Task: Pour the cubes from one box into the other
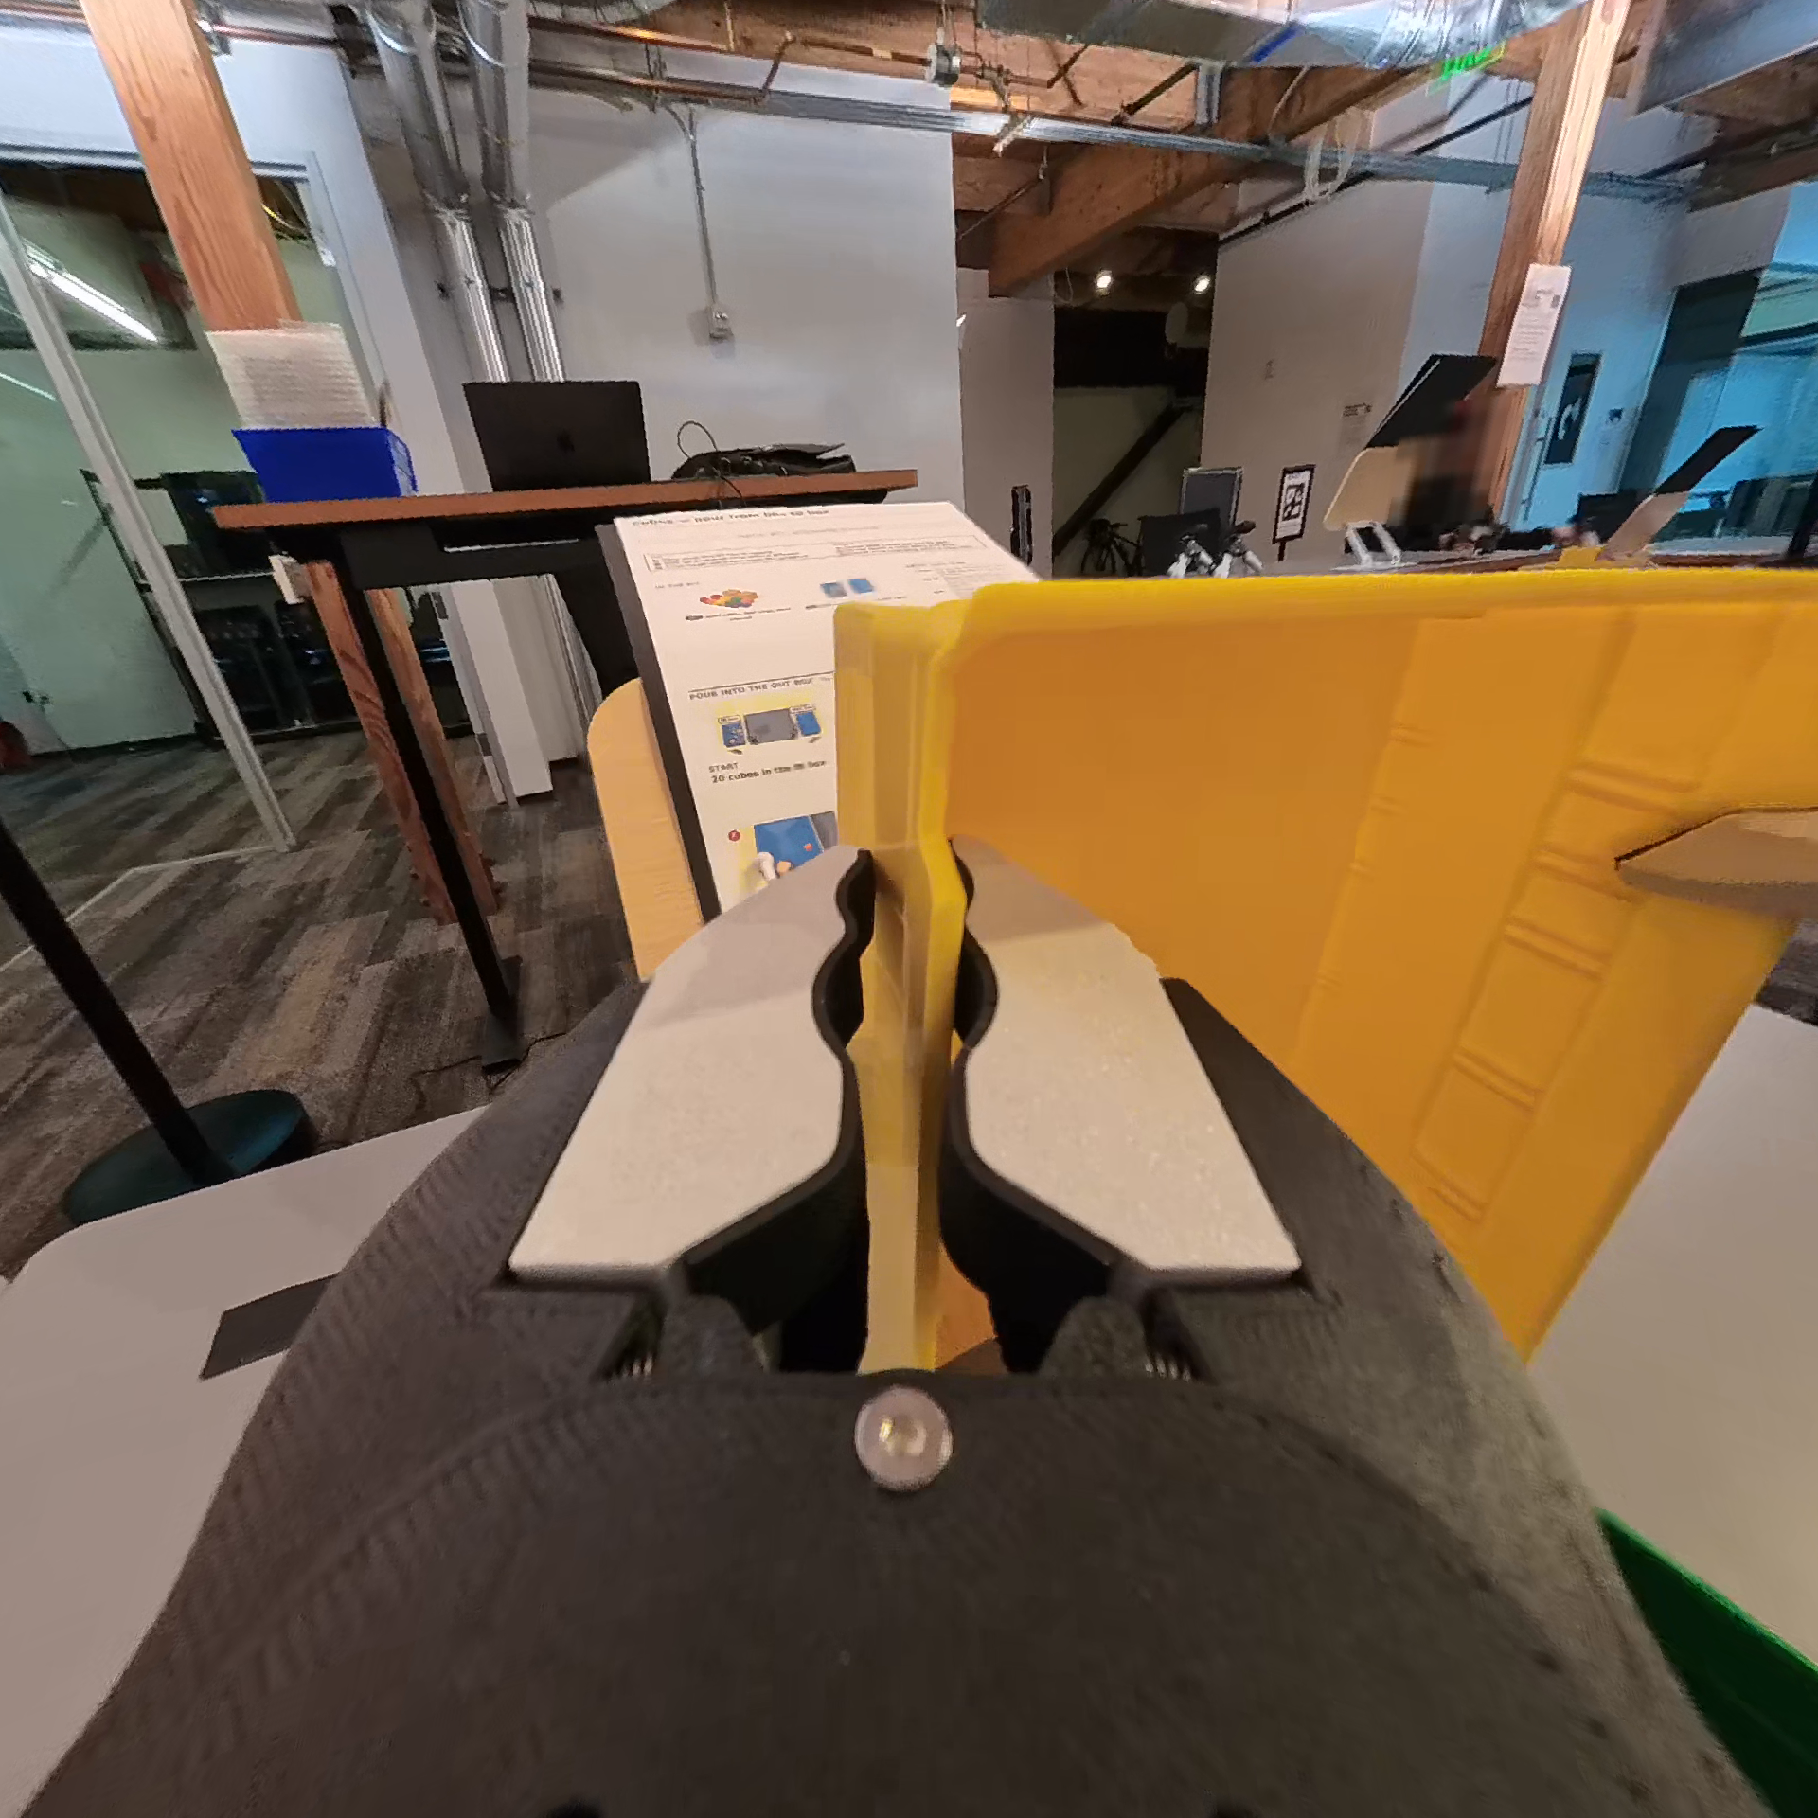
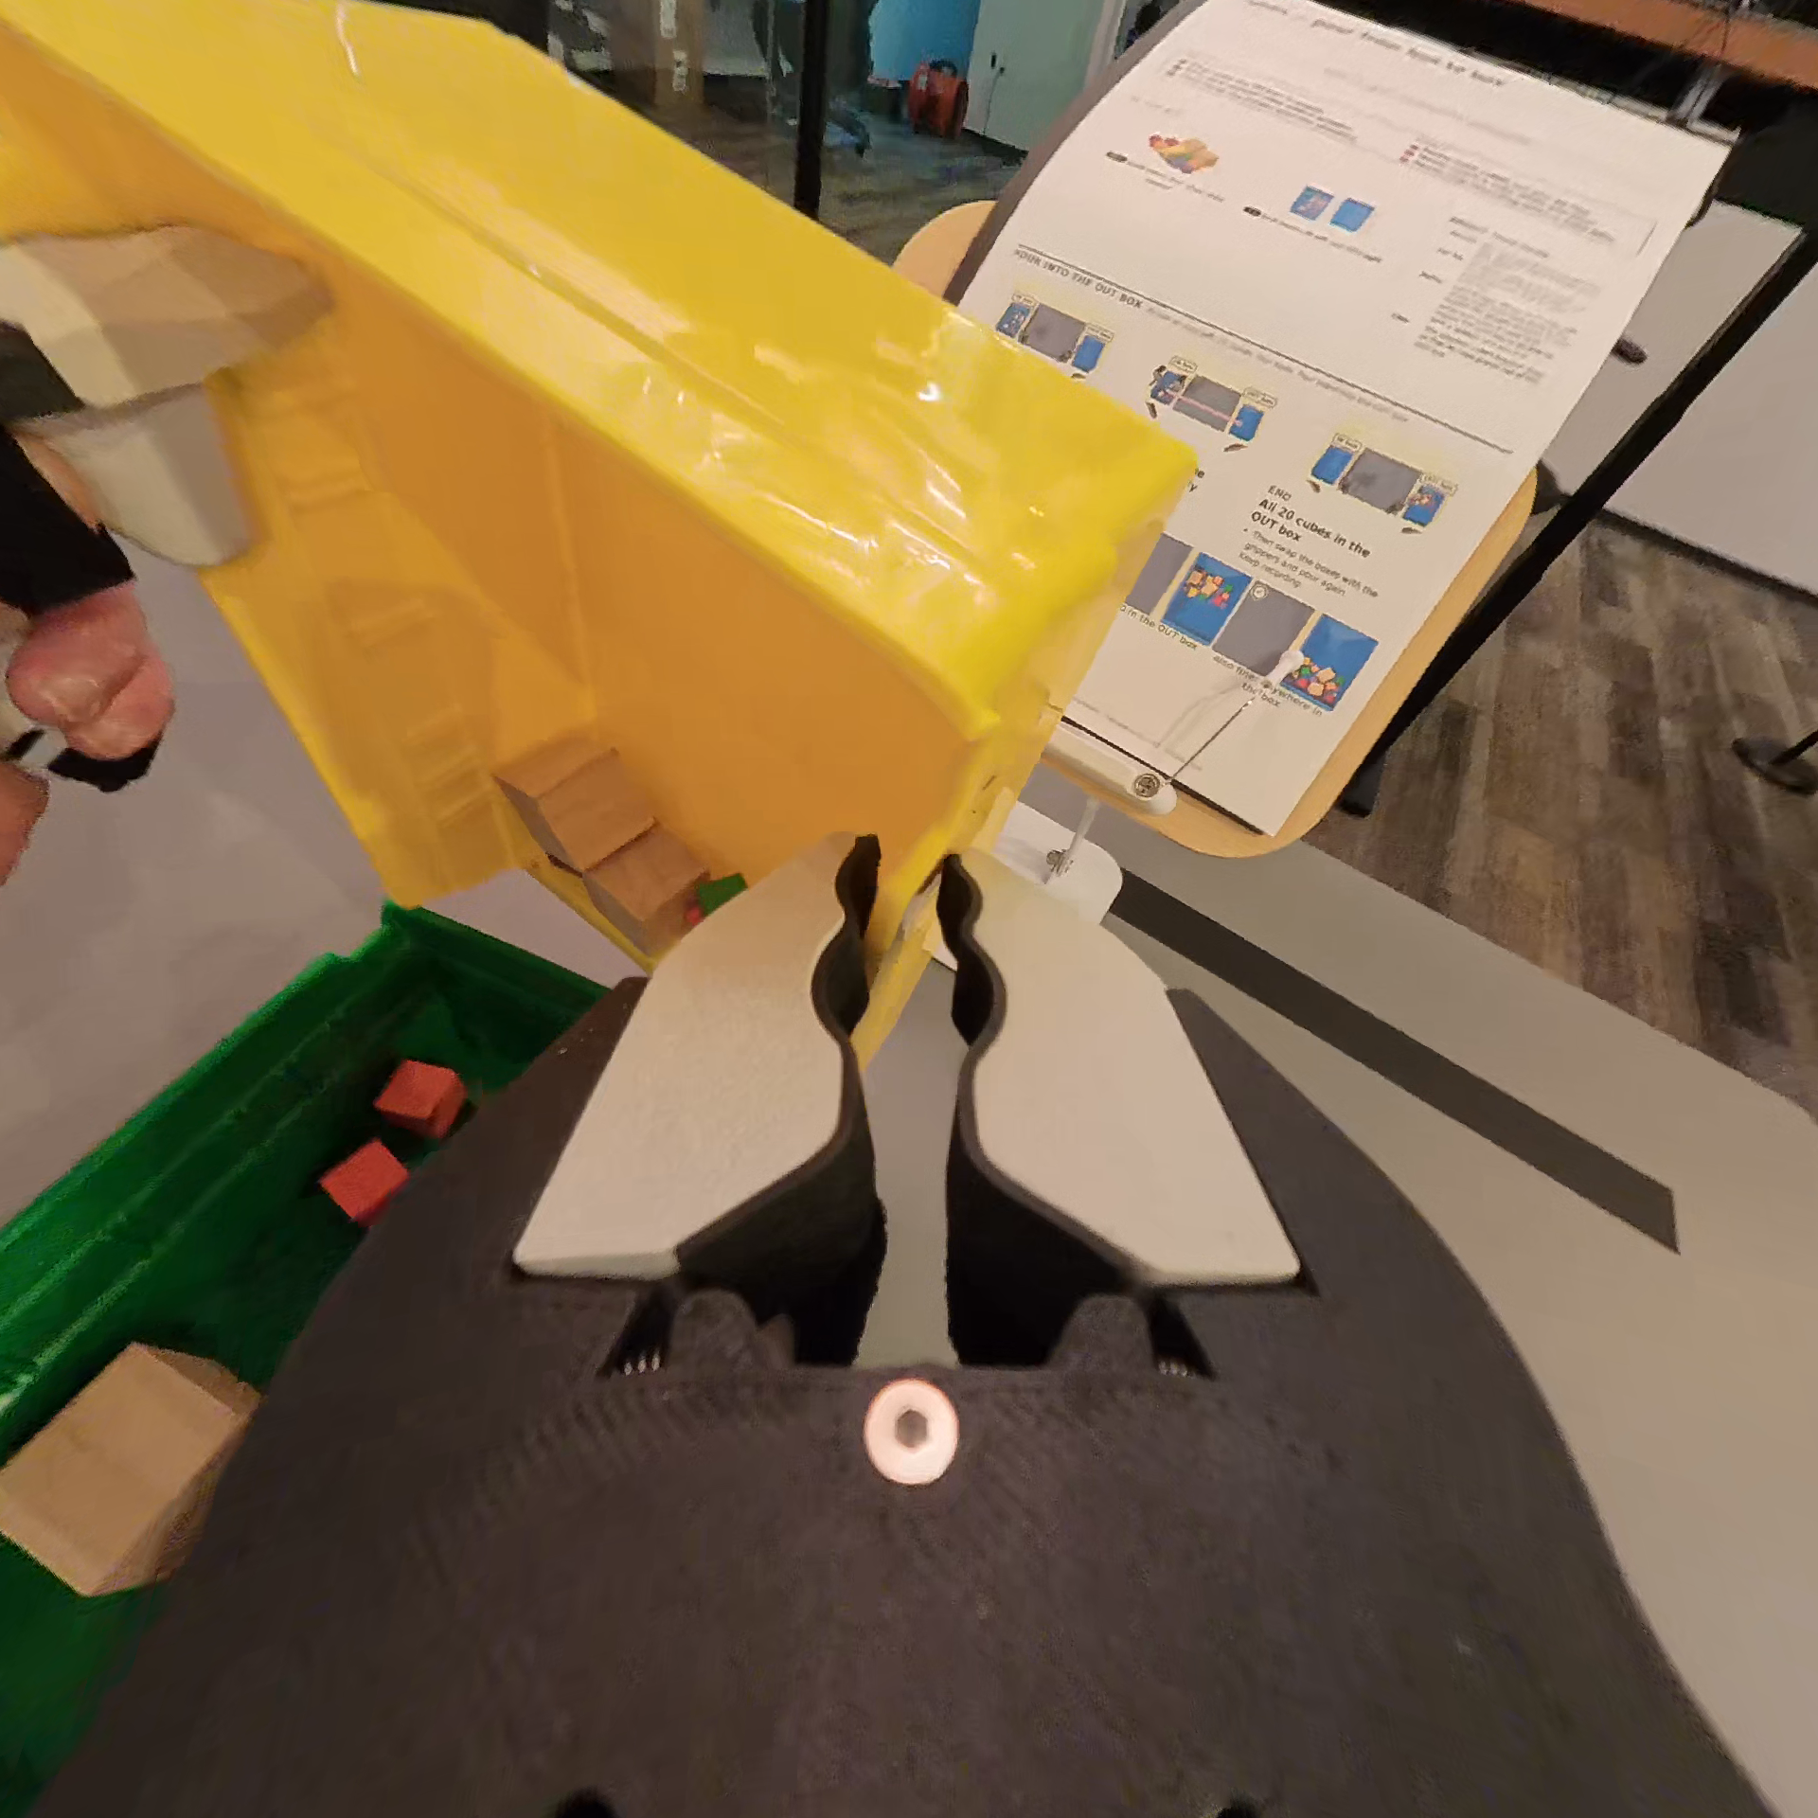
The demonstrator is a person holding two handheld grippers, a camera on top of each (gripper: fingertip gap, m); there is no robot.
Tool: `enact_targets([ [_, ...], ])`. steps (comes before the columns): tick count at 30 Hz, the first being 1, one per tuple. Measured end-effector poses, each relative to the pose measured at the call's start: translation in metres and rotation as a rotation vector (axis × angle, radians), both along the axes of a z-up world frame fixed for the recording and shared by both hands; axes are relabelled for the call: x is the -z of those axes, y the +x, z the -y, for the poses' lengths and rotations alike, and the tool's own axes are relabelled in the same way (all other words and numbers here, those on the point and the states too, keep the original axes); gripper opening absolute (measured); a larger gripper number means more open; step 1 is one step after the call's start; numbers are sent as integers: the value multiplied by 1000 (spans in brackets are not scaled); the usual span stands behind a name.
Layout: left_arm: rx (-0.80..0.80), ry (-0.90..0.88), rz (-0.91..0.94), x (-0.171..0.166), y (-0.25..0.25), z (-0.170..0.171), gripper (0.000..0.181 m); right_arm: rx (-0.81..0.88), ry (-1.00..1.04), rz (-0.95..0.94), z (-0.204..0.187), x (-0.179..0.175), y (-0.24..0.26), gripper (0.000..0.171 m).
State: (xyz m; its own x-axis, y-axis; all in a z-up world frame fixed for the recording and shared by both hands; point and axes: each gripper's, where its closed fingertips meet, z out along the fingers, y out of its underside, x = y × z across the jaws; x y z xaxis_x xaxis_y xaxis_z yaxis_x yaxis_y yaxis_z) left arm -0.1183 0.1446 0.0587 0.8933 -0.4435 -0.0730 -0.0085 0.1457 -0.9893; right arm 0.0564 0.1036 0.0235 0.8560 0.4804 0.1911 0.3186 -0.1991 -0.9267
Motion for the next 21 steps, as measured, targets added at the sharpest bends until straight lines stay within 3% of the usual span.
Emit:
enact_targets([
  [21, -5, 170, 63, -17, -14, 32, 10, -69, 149, 20, 29, -17, -14, 11],
])
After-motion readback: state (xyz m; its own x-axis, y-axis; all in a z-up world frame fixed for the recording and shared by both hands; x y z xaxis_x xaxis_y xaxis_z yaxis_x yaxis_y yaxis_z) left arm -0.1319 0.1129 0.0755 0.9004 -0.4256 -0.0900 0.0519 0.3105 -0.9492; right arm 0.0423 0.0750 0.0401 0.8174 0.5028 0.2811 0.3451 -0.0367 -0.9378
